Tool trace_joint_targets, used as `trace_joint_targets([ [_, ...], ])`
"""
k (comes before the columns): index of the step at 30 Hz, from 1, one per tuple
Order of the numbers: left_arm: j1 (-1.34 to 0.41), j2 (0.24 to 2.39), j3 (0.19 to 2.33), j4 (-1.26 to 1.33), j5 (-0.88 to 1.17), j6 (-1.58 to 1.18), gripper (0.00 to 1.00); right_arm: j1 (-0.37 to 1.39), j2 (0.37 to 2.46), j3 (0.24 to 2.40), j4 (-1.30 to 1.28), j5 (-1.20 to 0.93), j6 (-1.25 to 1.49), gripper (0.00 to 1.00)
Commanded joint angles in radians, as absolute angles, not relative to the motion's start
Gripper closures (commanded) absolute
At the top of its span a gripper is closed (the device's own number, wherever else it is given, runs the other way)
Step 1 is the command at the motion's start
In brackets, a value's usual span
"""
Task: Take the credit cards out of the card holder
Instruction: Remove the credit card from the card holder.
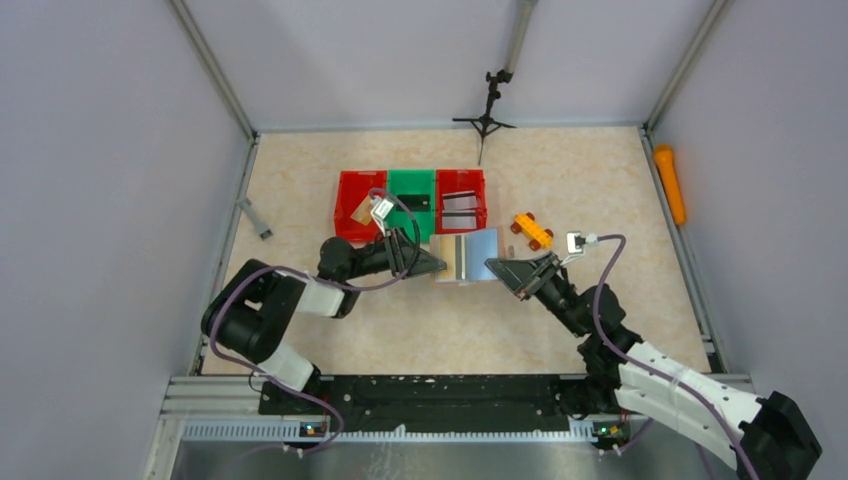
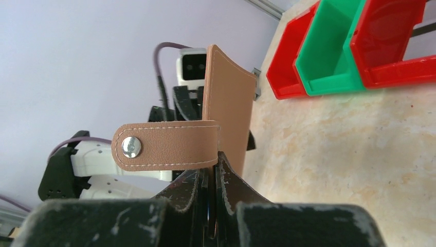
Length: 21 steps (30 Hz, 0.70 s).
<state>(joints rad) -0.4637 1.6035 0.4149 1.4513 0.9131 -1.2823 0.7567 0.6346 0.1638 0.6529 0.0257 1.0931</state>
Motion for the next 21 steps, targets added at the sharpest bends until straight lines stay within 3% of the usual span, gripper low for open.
trace_joint_targets([
  [1, -0.469, 1.529, 0.418, 1.453, 0.931, -1.193, 0.53, 0.752, 0.629, 0.177, 0.636, 0.033, 1.073, 1.00],
  [6, -0.469, 1.524, 0.430, 1.394, 0.936, -1.160, 0.77, 0.752, 0.644, 0.192, 0.627, 0.014, 1.050, 1.00],
  [10, -0.469, 1.526, 0.437, 1.357, 0.936, -1.141, 0.88, 0.751, 0.636, 0.212, 0.563, 0.013, 1.018, 1.00],
  [11, -0.469, 1.524, 0.439, 1.341, 0.935, -1.133, 0.89, 0.752, 0.629, 0.220, 0.530, 0.017, 1.002, 0.98],
  [15, -0.468, 1.492, 0.448, 1.213, 0.912, -1.058, 0.90, 0.751, 0.625, 0.308, 0.278, 0.069, 0.913, 0.72],
  [21, -0.470, 1.403, 0.467, 0.927, 0.820, -0.878, 0.91, 0.752, 0.621, 0.409, 0.053, 0.120, 0.780, 0.63],
])
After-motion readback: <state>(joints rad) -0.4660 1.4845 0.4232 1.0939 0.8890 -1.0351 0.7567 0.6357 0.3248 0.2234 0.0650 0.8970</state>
